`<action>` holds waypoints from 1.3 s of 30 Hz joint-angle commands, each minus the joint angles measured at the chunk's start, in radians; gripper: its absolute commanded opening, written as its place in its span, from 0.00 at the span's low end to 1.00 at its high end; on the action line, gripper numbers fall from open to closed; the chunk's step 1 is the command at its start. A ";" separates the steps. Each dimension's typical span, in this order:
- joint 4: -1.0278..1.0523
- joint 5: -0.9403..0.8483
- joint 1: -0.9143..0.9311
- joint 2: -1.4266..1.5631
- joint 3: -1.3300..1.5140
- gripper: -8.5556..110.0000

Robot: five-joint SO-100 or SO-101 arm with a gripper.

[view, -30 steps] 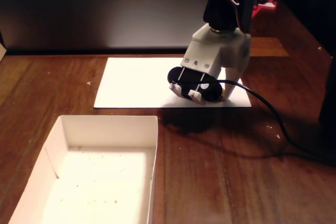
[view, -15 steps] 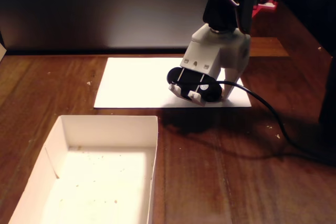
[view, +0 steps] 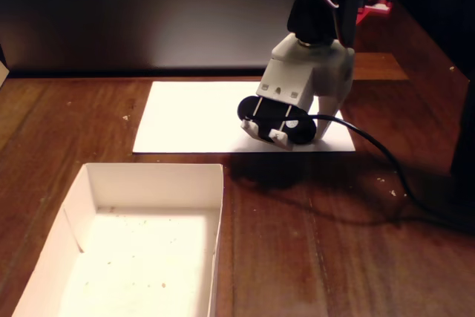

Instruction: Grasp a mini cookies block and put it in the white box.

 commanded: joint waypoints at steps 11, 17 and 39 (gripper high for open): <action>0.264 -0.052 0.002 0.328 -0.252 0.23; 0.368 -0.072 -0.028 0.383 -0.416 0.23; 0.350 -0.264 -0.414 0.229 -0.744 0.24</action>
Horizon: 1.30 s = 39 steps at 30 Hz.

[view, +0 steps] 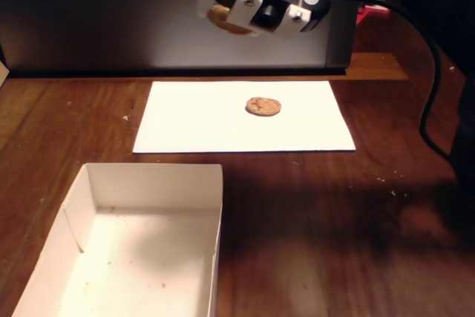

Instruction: Grasp a mini cookies block and put it in the white box.

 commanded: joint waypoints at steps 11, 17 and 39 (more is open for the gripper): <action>-0.049 0.104 -0.222 -0.179 -0.252 0.24; -0.049 0.153 -0.281 -0.279 -0.345 0.24; -0.054 0.232 -0.430 -0.577 -0.584 0.23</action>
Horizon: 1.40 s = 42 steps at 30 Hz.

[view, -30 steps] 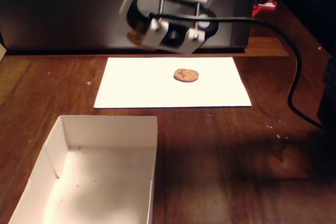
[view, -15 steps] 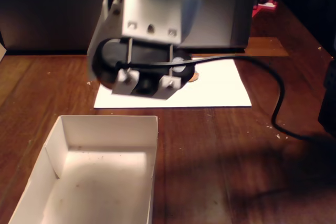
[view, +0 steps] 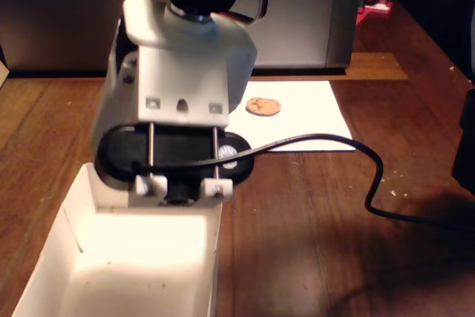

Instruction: Grasp a mini cookies block and put it in the white box.

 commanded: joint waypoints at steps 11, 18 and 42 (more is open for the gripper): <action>-0.026 -0.005 -0.008 0.018 -0.150 0.40; -0.020 -0.012 0.011 0.014 -0.150 0.44; 0.126 -0.011 0.186 0.155 -0.150 0.07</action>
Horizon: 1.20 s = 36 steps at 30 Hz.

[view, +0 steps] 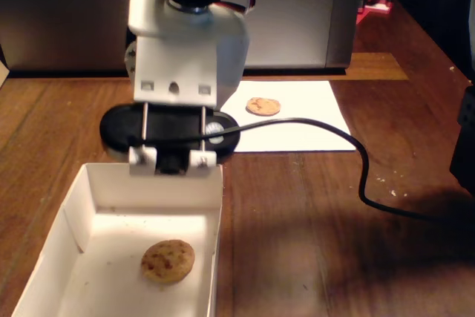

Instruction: Grasp a mini cookies block and put it in the white box.

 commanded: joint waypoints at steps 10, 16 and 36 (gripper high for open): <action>0.123 -0.064 0.245 0.328 -0.123 0.07; 0.189 -0.037 0.410 0.324 -0.118 0.07; 0.097 0.034 0.673 0.299 0.092 0.07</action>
